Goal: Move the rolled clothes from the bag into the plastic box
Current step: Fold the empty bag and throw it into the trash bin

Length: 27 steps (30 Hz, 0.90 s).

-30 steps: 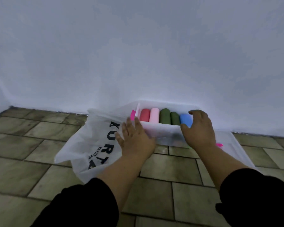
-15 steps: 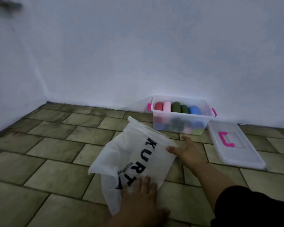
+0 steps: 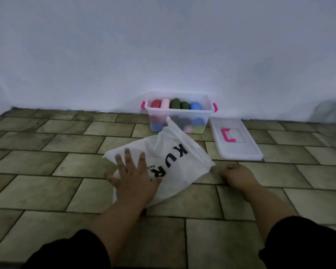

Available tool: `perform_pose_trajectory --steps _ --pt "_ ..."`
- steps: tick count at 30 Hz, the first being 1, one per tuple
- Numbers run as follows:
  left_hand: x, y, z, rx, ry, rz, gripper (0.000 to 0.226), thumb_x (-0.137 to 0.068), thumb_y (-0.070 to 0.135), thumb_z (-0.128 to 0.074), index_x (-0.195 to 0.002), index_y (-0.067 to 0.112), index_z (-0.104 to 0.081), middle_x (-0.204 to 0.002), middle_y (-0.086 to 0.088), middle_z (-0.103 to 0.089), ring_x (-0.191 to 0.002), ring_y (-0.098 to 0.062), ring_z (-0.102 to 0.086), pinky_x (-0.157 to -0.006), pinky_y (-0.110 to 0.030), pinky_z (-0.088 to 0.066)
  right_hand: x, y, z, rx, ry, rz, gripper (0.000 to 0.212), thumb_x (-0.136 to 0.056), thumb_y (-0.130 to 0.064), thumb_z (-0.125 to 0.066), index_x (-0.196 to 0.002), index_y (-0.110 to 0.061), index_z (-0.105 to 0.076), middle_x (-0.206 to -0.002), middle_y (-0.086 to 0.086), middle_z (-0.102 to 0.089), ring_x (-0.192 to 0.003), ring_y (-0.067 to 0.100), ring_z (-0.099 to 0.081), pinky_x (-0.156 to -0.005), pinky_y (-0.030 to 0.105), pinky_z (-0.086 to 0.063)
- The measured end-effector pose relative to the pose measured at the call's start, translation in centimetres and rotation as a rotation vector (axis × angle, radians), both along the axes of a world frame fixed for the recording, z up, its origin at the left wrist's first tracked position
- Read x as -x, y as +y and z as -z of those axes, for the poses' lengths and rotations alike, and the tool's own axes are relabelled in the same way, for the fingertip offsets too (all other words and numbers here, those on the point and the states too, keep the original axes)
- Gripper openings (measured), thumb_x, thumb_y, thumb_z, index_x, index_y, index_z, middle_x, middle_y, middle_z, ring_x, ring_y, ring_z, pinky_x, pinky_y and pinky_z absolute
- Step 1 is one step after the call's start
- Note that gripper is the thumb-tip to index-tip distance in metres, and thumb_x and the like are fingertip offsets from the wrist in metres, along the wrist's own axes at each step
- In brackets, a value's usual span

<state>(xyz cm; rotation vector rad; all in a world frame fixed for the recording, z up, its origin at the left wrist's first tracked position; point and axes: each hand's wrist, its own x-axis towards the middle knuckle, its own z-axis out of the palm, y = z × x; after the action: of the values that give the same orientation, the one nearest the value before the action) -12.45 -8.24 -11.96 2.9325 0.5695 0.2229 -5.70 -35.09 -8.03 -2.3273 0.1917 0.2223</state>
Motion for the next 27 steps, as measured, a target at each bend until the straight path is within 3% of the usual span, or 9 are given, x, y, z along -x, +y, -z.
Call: perform_pose_trajectory --steps 4,7,10,13,16,20,23,25,27 --pt "-0.4 0.1 0.5 0.032 0.171 0.088 0.101 -0.069 0.078 -0.044 -0.148 0.036 0.003 -0.159 -0.007 0.013 -0.145 -0.036 0.002 -0.109 -0.064 -0.011 -0.3 -2.0 -0.2 -0.364 0.029 0.156 0.015 -0.068 -0.028 -0.06 -0.075 -0.015 -0.06 -0.079 0.013 -0.06 -0.07 0.026 -0.056 -0.07 0.041 -0.048" --pt "-0.2 -1.3 1.3 0.086 0.132 0.301 0.102 -0.07 0.075 -0.051 -0.148 0.037 0.002 -0.16 -0.002 0.01 -0.146 -0.028 0.0 -0.114 -0.054 -0.008 -1.2 -2.3 -0.5 -0.545 0.063 0.177 0.072 -0.053 -0.054 -0.072 -0.114 -0.02 -0.06 -0.11 0.007 -0.061 -0.098 0.029 -0.059 -0.091 0.053 -0.049" --pt "-0.1 -2.3 1.6 0.029 0.067 0.405 0.109 -0.065 0.075 -0.054 -0.145 0.042 0.012 -0.156 0.006 0.024 -0.145 -0.023 0.012 -0.112 -0.056 0.004 -1.4 -1.2 -0.9 -0.469 0.121 0.081 0.123 -0.038 -0.076 -0.075 -0.143 -0.026 -0.034 -0.14 0.003 -0.046 -0.122 0.031 -0.048 -0.099 0.051 -0.041" --pt "0.2 -1.9 1.5 0.026 -0.002 0.238 0.126 -0.052 0.083 -0.057 -0.135 0.049 0.032 -0.148 0.004 0.042 -0.14 -0.028 0.027 -0.104 -0.064 0.011 -0.9 0.0 -1.2 -0.386 0.102 -0.072 0.101 -0.044 -0.07 -0.078 -0.128 -0.024 -0.046 -0.114 -0.004 -0.06 -0.097 0.02 -0.061 -0.072 0.036 -0.051" --pt "0.7 -1.0 1.5 0.203 0.048 0.064 0.138 -0.046 0.081 -0.066 -0.131 0.048 0.038 -0.152 -0.004 0.034 -0.144 -0.034 0.008 -0.11 -0.062 -0.006 0.5 0.6 -1.5 -0.252 -0.039 -0.129 0.067 -0.063 -0.05 -0.079 -0.121 -0.028 -0.053 -0.103 -0.008 -0.063 -0.084 0.008 -0.059 -0.06 0.025 -0.045" --pt "0.2 -2.1 -0.1 0.549 0.029 0.055 0.124 -0.064 0.053 -0.076 -0.146 0.038 0.017 -0.158 -0.009 0.008 -0.145 -0.03 -0.009 -0.113 -0.048 -0.022 4.5 3.3 -1.0 0.04 -0.436 -0.25 0.063 -0.078 -0.053 -0.06 -0.136 -0.038 -0.042 -0.131 -0.002 -0.051 -0.11 0.014 -0.053 -0.086 0.027 -0.042" --pt "-0.8 -3.3 -2.2 1.308 -0.14 -0.085 0.067 -0.084 0.04 -0.058 -0.143 0.029 -0.029 -0.119 0.001 -0.059 -0.113 -0.028 -0.054 -0.087 -0.042 -0.049 8.0 6.2 0.7 0.277 -0.422 -0.449 0.071 -0.076 -0.064 -0.03 -0.144 -0.046 -0.02 -0.157 -0.004 -0.017 -0.139 0.02 -0.025 -0.108 0.043 -0.028" --pt "-1.1 -3.9 -2.7 1.572 -0.15 -0.139 0.045 -0.087 0.051 -0.049 -0.126 0.028 -0.047 -0.105 0.007 -0.062 -0.099 -0.024 -0.061 -0.076 -0.037 -0.051 9.1 6.9 2.5 0.477 -0.313 -0.549 0.076 -0.075 -0.067 -0.025 -0.145 -0.047 -0.005 -0.16 -0.005 0.003 -0.146 0.02 -0.004 -0.113 0.053 -0.012" --pt "-1.7 -4.7 -3.3 1.501 -0.038 -0.011 0.083 -0.076 0.065 -0.059 -0.145 0.039 -0.019 -0.138 0.001 -0.045 -0.117 -0.026 -0.053 -0.084 -0.039 -0.05 9.5 6.8 3.6 0.548 -0.285 -0.665 0.078 -0.079 -0.065 -0.03 -0.147 -0.044 0.001 -0.16 -0.003 0.009 -0.147 0.021 0.005 -0.114 0.052 -0.003"
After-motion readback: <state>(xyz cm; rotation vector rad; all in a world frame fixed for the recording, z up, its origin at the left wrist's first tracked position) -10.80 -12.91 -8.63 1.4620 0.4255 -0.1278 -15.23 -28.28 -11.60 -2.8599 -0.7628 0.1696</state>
